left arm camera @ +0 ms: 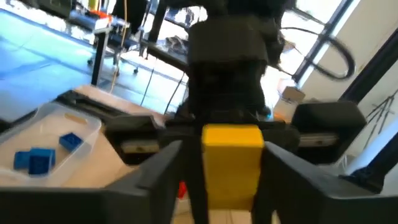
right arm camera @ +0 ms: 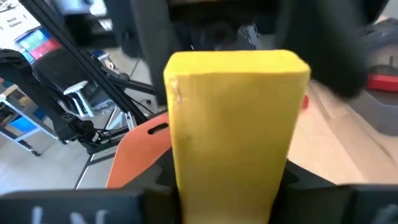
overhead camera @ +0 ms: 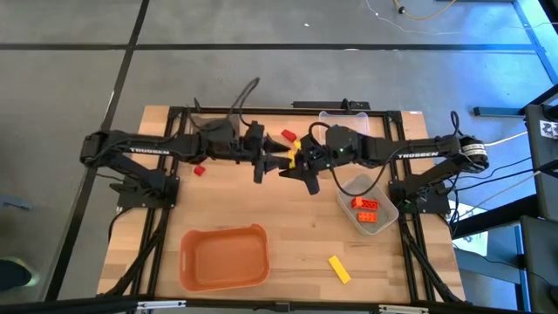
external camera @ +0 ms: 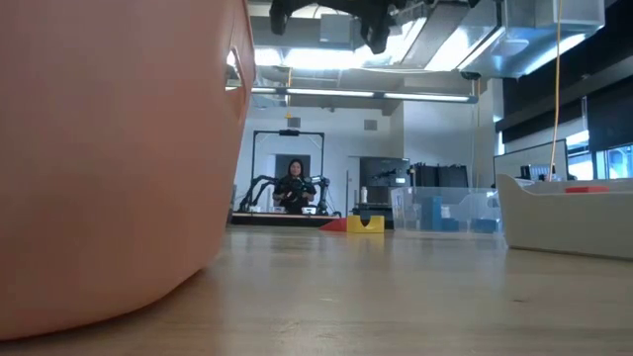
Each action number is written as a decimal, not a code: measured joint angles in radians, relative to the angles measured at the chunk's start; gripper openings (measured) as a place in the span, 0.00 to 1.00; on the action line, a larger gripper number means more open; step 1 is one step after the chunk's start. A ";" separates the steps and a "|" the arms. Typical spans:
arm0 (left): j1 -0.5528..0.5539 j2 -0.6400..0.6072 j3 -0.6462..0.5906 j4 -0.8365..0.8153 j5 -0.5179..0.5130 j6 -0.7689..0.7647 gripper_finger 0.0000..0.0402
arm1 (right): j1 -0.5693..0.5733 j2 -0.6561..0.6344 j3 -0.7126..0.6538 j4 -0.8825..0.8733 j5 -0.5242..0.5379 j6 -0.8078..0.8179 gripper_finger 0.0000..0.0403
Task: Sort & place blocks by color
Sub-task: Put the middle yellow block into the orange bin, then adjust the orange bin
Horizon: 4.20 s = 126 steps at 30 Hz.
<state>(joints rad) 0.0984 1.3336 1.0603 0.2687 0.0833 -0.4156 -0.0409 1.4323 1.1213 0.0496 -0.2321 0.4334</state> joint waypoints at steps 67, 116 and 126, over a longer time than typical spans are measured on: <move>0.128 -0.302 0.001 -0.147 -0.045 -0.022 0.78 | 0.336 0.694 0.492 -0.018 0.030 -0.042 0.53; -1.077 0.207 0.302 -0.605 -0.121 -0.776 0.01 | 0.342 -0.092 -0.286 -0.163 0.323 0.119 0.01; -1.156 0.655 0.764 -1.109 -0.115 -0.799 0.00 | 0.302 -0.092 -0.286 -0.247 0.308 0.054 0.01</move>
<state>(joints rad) -1.0574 1.9881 1.8248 -0.8398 -0.0316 -1.2149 0.2607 1.3407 0.8349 -0.1974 0.0755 0.4871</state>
